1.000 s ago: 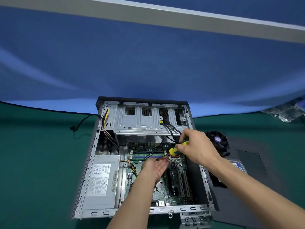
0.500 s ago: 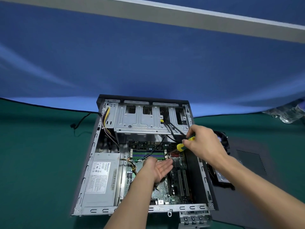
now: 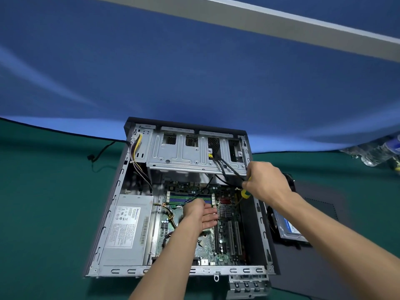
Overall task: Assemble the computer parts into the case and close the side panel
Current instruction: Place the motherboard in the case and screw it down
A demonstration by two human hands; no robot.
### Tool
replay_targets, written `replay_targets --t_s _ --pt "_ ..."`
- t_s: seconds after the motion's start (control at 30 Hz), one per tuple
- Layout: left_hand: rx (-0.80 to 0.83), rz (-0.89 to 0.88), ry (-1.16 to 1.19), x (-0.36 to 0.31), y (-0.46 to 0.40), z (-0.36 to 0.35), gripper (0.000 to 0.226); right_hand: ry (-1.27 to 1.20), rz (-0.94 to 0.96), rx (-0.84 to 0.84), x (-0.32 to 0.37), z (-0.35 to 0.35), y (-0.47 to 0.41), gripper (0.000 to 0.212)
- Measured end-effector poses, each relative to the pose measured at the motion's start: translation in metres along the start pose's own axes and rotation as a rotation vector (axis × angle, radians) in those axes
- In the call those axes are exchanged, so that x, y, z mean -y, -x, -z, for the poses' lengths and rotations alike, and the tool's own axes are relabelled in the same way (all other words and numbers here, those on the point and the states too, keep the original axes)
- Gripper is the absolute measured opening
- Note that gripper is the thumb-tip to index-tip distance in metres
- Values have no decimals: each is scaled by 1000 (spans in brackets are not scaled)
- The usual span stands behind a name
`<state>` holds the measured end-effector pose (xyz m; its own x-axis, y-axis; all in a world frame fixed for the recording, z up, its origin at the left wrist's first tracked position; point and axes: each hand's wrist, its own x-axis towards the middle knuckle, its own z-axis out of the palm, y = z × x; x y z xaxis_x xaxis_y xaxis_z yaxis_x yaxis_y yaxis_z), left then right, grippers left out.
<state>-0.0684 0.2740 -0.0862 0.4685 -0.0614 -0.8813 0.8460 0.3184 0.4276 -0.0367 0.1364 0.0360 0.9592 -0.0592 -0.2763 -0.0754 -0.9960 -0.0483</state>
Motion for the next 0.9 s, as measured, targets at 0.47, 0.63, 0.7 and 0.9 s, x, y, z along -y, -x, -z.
replay_targets --t_s 0.47,0.63,0.7,0.9 --pt "-95 -71 -35 2 -5 -2 21 57 57 1 3 -11 -14 13" --pt "-126 -73 -8 2 -7 -3 21 66 65 1 4 -13 -17 11" --pt "-123 -68 -8 2 -7 -3 22 82 76 6 5 -13 -18 11" --pt "-116 -55 -6 2 -7 -3 23 104 93 -4 4 -15 -20 14"
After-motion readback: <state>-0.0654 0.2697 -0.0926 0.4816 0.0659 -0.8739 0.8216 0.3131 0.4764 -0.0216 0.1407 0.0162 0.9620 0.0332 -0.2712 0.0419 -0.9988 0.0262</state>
